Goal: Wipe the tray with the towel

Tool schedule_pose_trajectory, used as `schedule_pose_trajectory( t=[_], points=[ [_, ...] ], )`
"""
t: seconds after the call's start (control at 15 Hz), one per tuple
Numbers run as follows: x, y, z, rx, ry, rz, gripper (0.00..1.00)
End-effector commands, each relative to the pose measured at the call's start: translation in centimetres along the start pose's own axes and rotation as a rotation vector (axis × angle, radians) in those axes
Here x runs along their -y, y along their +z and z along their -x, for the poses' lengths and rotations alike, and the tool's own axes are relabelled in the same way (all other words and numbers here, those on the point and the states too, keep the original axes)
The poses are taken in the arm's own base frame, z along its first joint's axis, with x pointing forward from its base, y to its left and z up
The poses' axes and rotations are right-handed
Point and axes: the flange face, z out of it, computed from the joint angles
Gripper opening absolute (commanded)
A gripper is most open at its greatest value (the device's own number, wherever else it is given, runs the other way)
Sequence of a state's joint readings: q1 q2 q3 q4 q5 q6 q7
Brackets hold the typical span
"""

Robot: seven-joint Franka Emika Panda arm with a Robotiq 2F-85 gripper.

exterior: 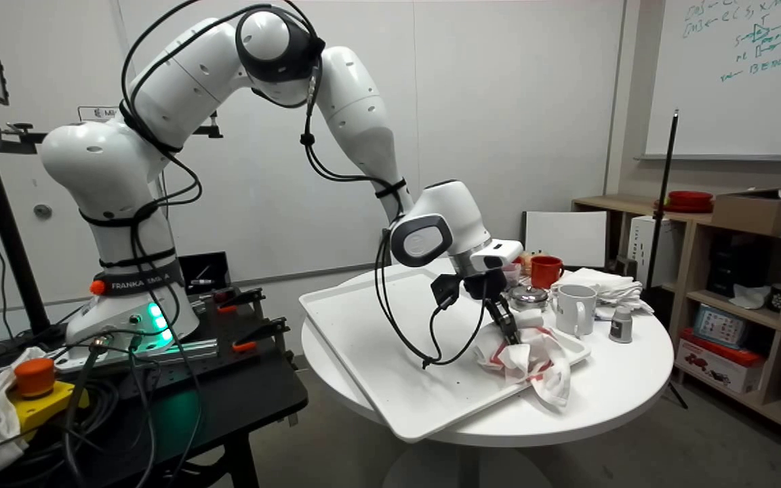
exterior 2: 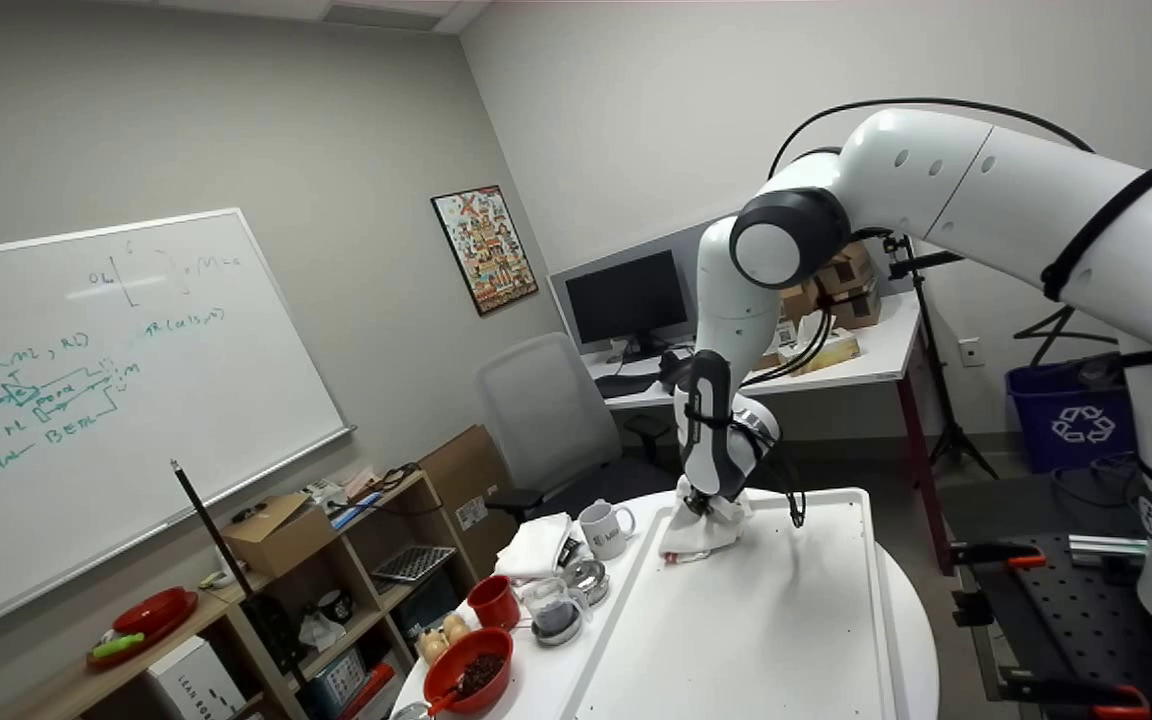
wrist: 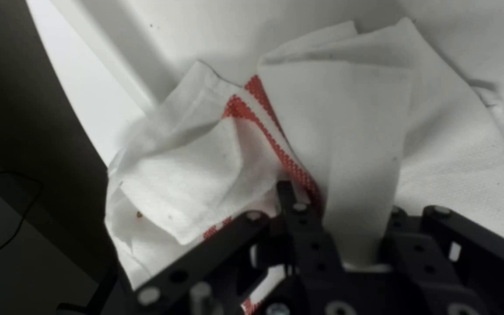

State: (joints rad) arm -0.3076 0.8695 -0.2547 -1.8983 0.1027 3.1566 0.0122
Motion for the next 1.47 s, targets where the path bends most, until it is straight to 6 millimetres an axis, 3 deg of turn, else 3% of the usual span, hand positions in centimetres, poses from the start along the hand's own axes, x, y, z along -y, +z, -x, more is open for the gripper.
schedule_pose_trajectory(
  t=[0.0,0.33,0.4,0.47,0.67,1.13,1.4],
  points=[
    [-1.2,-2.3,0.6,-0.083,0.014,-0.023,0.08],
    [-3.9,-6.9,3.3,-0.252,0.075,-0.062,0.08],
    [-4.7,-8.3,0.1,-0.262,0.08,-0.061,0.08],
    [-5.3,-9.2,0.5,-0.271,0.078,-0.068,0.08],
    [-6.8,-12.6,-1.5,-0.323,0.07,-0.076,0.08],
    [-9.3,-19.5,-2.6,-0.409,0.056,-0.1,0.08],
    [-10.1,-22.6,-2.0,-0.436,0.059,-0.108,0.08]
  ],
)
